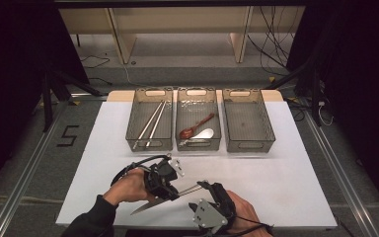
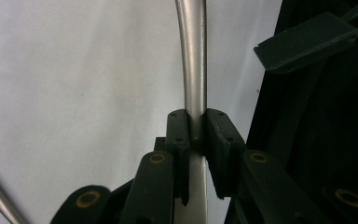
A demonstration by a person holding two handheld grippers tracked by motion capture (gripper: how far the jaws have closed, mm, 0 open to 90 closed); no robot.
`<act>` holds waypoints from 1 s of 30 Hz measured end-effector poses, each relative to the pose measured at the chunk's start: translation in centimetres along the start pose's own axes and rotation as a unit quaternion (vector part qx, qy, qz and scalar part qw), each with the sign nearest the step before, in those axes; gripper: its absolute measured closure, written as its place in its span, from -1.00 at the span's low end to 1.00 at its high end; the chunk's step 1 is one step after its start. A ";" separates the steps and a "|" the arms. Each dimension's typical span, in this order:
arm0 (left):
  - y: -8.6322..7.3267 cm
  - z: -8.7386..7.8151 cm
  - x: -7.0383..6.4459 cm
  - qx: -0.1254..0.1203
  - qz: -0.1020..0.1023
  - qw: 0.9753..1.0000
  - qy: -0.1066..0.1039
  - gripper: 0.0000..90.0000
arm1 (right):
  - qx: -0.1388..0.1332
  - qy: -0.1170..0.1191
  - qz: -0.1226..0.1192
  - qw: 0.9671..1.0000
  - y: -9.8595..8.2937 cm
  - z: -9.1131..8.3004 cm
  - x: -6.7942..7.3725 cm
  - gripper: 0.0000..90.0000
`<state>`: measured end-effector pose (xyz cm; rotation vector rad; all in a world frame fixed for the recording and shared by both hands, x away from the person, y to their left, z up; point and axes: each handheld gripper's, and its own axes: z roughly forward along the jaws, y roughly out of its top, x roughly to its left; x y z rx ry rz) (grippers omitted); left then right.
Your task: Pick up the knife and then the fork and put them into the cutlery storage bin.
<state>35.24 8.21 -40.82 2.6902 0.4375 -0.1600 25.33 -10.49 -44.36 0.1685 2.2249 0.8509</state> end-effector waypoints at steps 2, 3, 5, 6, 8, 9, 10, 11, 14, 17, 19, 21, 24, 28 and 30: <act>0.0 0.0 0.0 0.003 0.001 1.000 -0.001 0.76 | 0.005 -0.006 -0.017 1.000 0.1 0.2 0.4 -0.23; 0.0 0.1 0.0 0.005 0.000 1.000 -0.004 0.76 | 0.006 -0.015 -0.029 0.999 0.2 0.3 0.5 -0.21; 0.1 0.1 -0.1 0.004 -0.002 1.000 -0.003 0.76 | 0.015 -0.021 -0.058 0.998 0.2 0.5 0.9 -0.18; 0.1 0.1 -0.1 0.005 -0.002 1.000 -0.004 0.76 | 0.019 -0.024 -0.080 0.996 0.2 0.7 1.0 -0.17; 0.2 0.2 -0.1 0.009 0.000 1.000 -0.005 0.76 | 0.022 -0.034 -0.092 0.995 0.2 0.9 1.4 -0.15; 0.2 0.2 -0.1 0.010 0.000 1.000 -0.005 0.76 | 0.026 -0.037 -0.095 0.994 0.2 1.0 1.6 -0.12; 0.3 0.2 -0.1 0.013 0.001 1.000 -0.005 0.76 | 0.027 -0.042 -0.101 0.994 0.2 1.0 1.8 -0.09; 0.3 0.3 -0.2 0.014 0.003 1.000 -0.005 0.76 | 0.028 -0.048 -0.122 0.991 0.2 1.1 1.9 -0.07; 0.4 0.4 -0.3 0.016 0.003 1.000 -0.008 0.76 | 0.033 -0.055 -0.153 0.986 0.3 1.4 2.2 0.00; 0.5 0.4 -0.4 0.017 0.005 1.000 -0.011 0.76 | 0.038 -0.062 -0.170 0.983 0.3 1.8 2.6 0.10; 0.6 0.3 -0.5 0.016 0.005 1.000 -0.013 0.76 | 0.041 -0.066 -0.184 0.980 0.3 2.0 2.8 0.16; 0.6 0.3 -0.6 0.015 0.005 1.000 -0.013 0.76 | 0.043 -0.068 -0.197 0.977 0.3 2.3 3.0 0.23; 0.7 0.3 -0.7 0.017 0.009 1.000 -0.015 0.76 | 0.046 -0.072 -0.208 0.974 0.3 2.5 3.2 0.34; 0.7 0.3 -0.8 0.019 0.009 1.000 -0.018 0.76 | 0.044 -0.074 -0.232 0.969 0.2 2.7 3.3 0.47; 0.7 0.3 -0.8 0.020 0.009 1.000 -0.018 0.76 | 0.045 -0.073 -0.240 0.967 0.2 2.8 3.4 0.54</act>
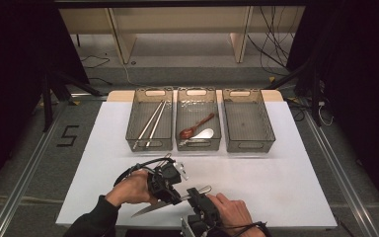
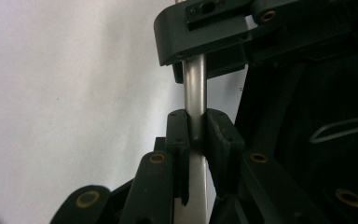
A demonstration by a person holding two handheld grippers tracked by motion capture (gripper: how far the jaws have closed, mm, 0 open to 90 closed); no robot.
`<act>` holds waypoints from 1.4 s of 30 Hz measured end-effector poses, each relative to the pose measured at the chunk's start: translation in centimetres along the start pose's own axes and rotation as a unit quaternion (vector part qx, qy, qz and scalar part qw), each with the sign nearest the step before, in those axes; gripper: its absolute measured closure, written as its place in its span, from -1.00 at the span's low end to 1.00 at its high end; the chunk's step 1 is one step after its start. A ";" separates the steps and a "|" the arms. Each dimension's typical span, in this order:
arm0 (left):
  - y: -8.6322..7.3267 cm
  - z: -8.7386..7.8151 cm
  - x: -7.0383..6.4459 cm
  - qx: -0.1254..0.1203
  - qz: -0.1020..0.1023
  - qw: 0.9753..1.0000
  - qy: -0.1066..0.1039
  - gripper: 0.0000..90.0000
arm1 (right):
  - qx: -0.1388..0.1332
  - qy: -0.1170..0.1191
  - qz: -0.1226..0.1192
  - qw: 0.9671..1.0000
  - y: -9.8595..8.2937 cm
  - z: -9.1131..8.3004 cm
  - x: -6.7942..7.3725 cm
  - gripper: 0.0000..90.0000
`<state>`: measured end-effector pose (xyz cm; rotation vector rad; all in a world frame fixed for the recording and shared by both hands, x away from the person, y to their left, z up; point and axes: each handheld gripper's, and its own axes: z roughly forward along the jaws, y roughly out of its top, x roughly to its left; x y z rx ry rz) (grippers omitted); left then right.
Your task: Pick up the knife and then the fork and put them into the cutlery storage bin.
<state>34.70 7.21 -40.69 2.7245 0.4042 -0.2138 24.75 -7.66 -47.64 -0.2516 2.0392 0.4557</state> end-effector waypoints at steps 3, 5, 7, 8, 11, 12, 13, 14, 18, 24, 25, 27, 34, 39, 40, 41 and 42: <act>0.0 0.0 0.0 0.001 0.001 1.000 -0.001 0.76 | 0.000 -0.001 -0.010 1.000 0.0 -0.1 0.1 0.66; 0.0 0.0 0.0 0.000 -0.001 1.000 -0.004 0.76 | -0.002 -0.005 -0.019 1.000 0.0 -0.1 0.2 0.74; 0.0 -0.1 0.1 -0.001 -0.001 1.000 -0.007 0.76 | -0.003 -0.001 -0.026 1.000 0.0 -0.1 0.2 0.81; 0.0 -0.1 0.0 -0.004 -0.005 1.000 -0.011 0.76 | -0.001 0.002 -0.029 1.000 0.0 -0.2 0.4 0.84; -0.1 -0.1 0.2 -0.003 -0.010 1.000 -0.018 0.75 | -0.001 0.006 -0.032 0.999 0.1 -0.1 0.6 0.86; -0.1 -0.1 0.3 -0.004 -0.010 1.000 -0.019 0.74 | 0.000 0.005 -0.036 0.999 0.1 -0.2 0.5 0.86; -0.1 -0.2 0.3 -0.006 -0.010 1.000 -0.019 0.73 | 0.000 0.008 -0.036 0.999 0.1 -0.2 0.5 0.87; -0.2 -0.3 0.3 -0.012 -0.011 1.000 -0.017 0.71 | 0.000 0.010 -0.032 0.999 0.0 -0.3 0.4 0.87; -0.6 -1.5 0.7 -0.035 -0.026 0.999 0.002 0.39 | 0.007 0.015 -0.040 0.999 -0.3 -0.3 0.3 0.87; -1.8 -3.3 1.9 -0.080 -0.059 0.994 0.035 0.06 | 0.022 0.010 -0.033 0.999 -1.4 -0.4 0.0 0.87; -2.0 -3.6 2.1 -0.089 -0.068 0.993 0.045 -0.01 | 0.028 0.010 -0.032 0.999 -1.6 -0.4 -0.2 0.87; -2.5 -4.4 2.7 -0.111 -0.085 0.988 0.066 -0.10 | 0.035 0.004 -0.026 0.999 -2.2 -0.5 -0.6 0.87; -3.8 -6.2 3.6 -0.166 -0.123 0.973 0.107 -0.31 | 0.075 -0.001 -0.003 0.997 -4.5 -0.5 -1.8 0.87; -4.5 -6.7 4.0 -0.182 -0.141 0.966 0.118 -0.35 | 0.101 -0.008 0.035 0.994 -6.4 -0.4 -3.2 0.87; -4.7 -6.6 4.1 -0.187 -0.146 0.964 0.124 -0.37 | 0.105 -0.008 0.050 0.993 -6.7 -0.4 -3.6 0.87; -4.8 -6.7 4.1 -0.187 -0.146 0.963 0.126 -0.40 | 0.109 -0.010 0.070 0.992 -7.2 -0.4 -4.2 0.87; -5.0 -6.7 4.2 -0.190 -0.149 0.962 0.127 -0.40 | 0.114 -0.008 0.086 0.990 -7.4 -0.4 -4.5 0.87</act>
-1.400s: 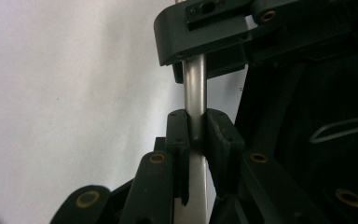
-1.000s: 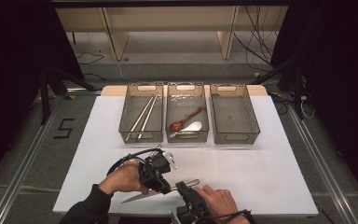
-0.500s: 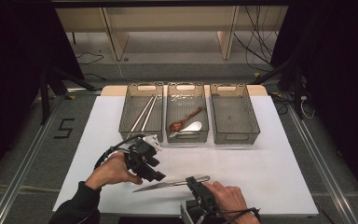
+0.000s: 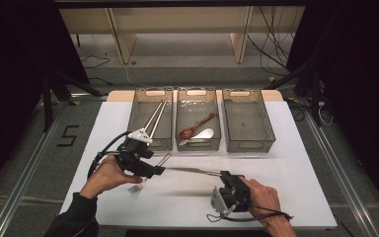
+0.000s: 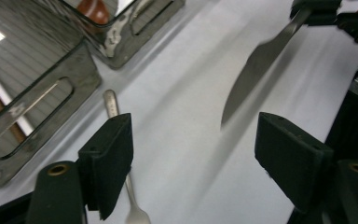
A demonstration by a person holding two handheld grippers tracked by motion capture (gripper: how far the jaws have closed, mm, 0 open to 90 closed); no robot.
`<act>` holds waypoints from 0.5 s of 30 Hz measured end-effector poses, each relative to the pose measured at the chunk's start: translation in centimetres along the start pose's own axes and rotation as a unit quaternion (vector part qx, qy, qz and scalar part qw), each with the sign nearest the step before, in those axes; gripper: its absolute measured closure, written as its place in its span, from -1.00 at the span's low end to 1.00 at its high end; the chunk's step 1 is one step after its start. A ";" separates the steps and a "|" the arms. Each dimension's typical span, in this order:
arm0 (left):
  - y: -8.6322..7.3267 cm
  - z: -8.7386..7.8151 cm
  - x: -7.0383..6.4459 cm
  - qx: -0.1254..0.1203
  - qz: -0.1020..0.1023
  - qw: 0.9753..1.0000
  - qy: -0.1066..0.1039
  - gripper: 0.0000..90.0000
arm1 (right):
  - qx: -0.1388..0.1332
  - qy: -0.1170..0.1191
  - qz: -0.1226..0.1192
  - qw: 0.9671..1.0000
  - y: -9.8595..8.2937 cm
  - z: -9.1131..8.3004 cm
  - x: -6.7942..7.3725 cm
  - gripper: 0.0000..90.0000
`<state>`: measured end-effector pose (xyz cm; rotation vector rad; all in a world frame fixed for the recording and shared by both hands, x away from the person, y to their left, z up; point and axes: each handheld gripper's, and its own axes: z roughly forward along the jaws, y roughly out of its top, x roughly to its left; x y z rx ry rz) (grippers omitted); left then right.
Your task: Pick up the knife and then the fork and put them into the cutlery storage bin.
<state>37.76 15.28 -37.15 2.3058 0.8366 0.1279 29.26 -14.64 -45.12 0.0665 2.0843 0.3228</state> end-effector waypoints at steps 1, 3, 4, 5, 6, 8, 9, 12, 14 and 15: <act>-0.2 0.0 0.1 -0.005 -0.005 1.000 0.003 -0.40 | 0.002 0.003 0.018 1.000 -0.3 0.1 -0.5 0.87; -0.4 0.1 0.3 -0.007 -0.006 1.000 0.010 -0.41 | 0.010 0.004 0.060 0.998 -0.9 0.2 -1.5 0.87; -0.6 0.2 0.3 -0.008 -0.009 1.000 0.017 -0.41 | 0.012 0.006 0.079 0.997 -1.3 0.3 -2.0 0.87; -0.8 0.3 0.4 -0.007 -0.011 1.000 0.019 -0.42 | 0.014 0.010 0.099 0.995 -1.6 0.4 -2.6 0.87; -0.9 0.4 0.4 -0.006 -0.012 1.000 0.020 -0.43 | 0.014 0.010 0.117 0.993 -1.9 0.6 -3.2 0.87; -1.2 0.7 0.5 -0.006 -0.012 0.999 0.029 -0.46 | 0.018 0.020 0.170 0.985 -2.5 0.8 -4.6 0.87; -1.4 0.8 0.5 -0.007 -0.013 0.999 0.035 -0.47 | 0.015 0.024 0.190 0.981 -2.7 1.0 -5.1 0.87; -1.9 1.0 0.7 -0.011 -0.016 0.999 0.033 -0.49 | 0.012 0.042 0.264 0.964 -3.5 1.8 -7.0 0.87; -2.1 1.0 0.7 -0.017 -0.018 0.999 0.036 -0.49 | 0.012 0.058 0.315 0.947 -4.1 2.4 -8.4 0.87; -2.2 1.0 0.8 -0.017 -0.022 0.999 0.034 -0.49 | 0.011 0.063 0.333 0.941 -4.4 2.7 -9.0 0.87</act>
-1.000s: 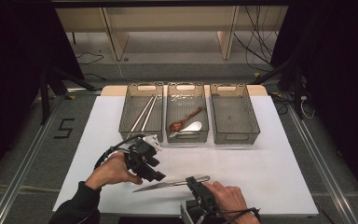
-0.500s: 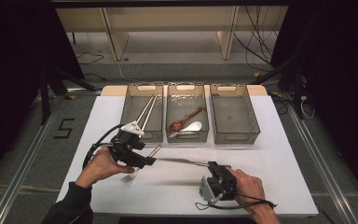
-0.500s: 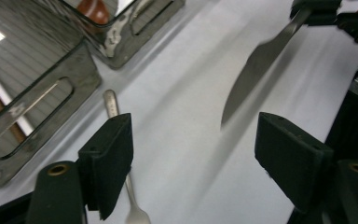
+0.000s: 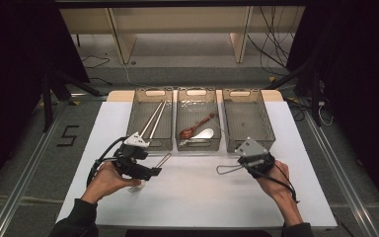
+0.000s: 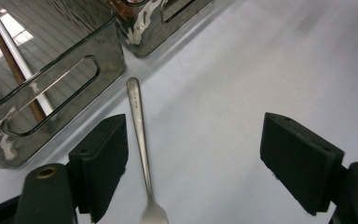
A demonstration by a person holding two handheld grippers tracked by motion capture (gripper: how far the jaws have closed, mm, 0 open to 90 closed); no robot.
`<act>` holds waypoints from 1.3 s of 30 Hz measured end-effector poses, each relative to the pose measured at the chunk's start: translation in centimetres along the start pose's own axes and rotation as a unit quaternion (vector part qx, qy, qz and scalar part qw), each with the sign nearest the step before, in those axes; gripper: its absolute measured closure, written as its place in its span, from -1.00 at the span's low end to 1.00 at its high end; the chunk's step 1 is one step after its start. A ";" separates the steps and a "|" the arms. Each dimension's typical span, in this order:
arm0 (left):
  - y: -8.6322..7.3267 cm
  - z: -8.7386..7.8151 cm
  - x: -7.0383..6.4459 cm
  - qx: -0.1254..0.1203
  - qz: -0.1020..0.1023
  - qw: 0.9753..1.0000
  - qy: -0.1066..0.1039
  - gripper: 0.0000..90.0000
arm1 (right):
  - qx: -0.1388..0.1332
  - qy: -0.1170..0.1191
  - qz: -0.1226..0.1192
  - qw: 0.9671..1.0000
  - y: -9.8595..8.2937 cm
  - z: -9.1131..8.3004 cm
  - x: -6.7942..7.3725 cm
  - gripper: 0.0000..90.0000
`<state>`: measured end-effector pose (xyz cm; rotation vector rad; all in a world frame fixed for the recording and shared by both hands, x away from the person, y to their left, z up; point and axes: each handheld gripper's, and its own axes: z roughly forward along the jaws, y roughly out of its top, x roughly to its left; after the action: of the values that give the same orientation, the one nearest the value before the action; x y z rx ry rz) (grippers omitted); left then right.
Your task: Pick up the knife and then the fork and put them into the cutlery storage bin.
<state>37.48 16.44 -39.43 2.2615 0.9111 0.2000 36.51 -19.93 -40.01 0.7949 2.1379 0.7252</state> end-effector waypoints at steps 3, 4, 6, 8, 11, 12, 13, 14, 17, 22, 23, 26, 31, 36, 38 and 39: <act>-0.4 0.2 0.1 0.002 -0.001 1.000 0.002 -0.51 | 0.004 0.015 0.050 0.999 0.4 0.7 -1.6 0.87; -0.6 0.2 0.1 0.002 0.000 1.000 0.004 -0.52 | 0.007 0.023 0.075 0.997 0.5 1.0 -2.3 0.87; -0.8 0.3 0.0 0.001 -0.003 1.000 0.001 -0.54 | 0.013 0.031 0.106 0.994 0.8 1.6 -3.3 0.87; -0.9 0.4 0.0 0.003 -0.003 1.000 0.002 -0.55 | 0.018 0.035 0.130 0.991 0.9 2.2 -4.2 0.87; -1.1 0.6 0.1 -0.004 -0.004 1.000 0.003 -0.56 | 0.032 0.039 0.162 0.985 1.3 3.2 -5.7 0.87; -1.3 0.6 0.2 0.000 -0.004 1.000 0.004 -0.56 | 0.036 0.038 0.170 0.984 1.4 3.5 -6.0 0.87; -1.4 0.7 0.2 0.000 -0.006 1.000 0.005 -0.56 | 0.042 0.038 0.181 0.982 1.6 3.9 -6.5 0.87; -1.5 0.7 0.3 -0.001 -0.009 1.000 0.005 -0.56 | 0.045 0.038 0.191 0.980 1.7 4.2 -6.9 0.87; -1.7 0.8 0.3 0.001 -0.010 1.000 0.004 -0.56 | 0.055 0.039 0.208 0.976 2.2 5.0 -7.7 0.87; -1.7 0.7 0.3 0.005 -0.010 1.000 0.003 -0.56 | 0.070 0.037 0.239 0.968 2.7 6.4 -8.9 0.87; -1.7 0.7 0.3 0.005 -0.011 1.000 0.003 -0.56 | 0.071 0.035 0.244 0.967 2.7 6.6 -9.1 0.87; -1.8 0.8 0.3 0.007 -0.010 1.000 0.005 -0.56 | 0.077 0.031 0.256 0.963 2.7 7.1 -9.6 0.87; -1.8 0.5 0.4 0.004 -0.011 1.000 0.006 -0.56 | 0.093 0.023 0.269 0.958 2.4 8.0 -10.1 0.87; -1.8 0.6 0.4 0.005 -0.013 1.000 0.008 -0.57 | 0.112 0.014 0.273 0.955 1.8 8.8 -10.4 0.87; -1.9 0.6 0.4 0.006 -0.013 1.000 0.007 -0.56 | 0.118 0.014 0.278 0.953 1.6 9.1 -10.5 0.87; -1.8 0.6 0.4 0.006 -0.013 1.000 0.007 -0.56 | 0.121 0.013 0.276 0.953 1.6 9.2 -10.5 0.87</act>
<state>36.99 17.32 -41.15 2.2618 0.9504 0.1990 49.85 -24.21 -39.65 1.5599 2.0617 0.7561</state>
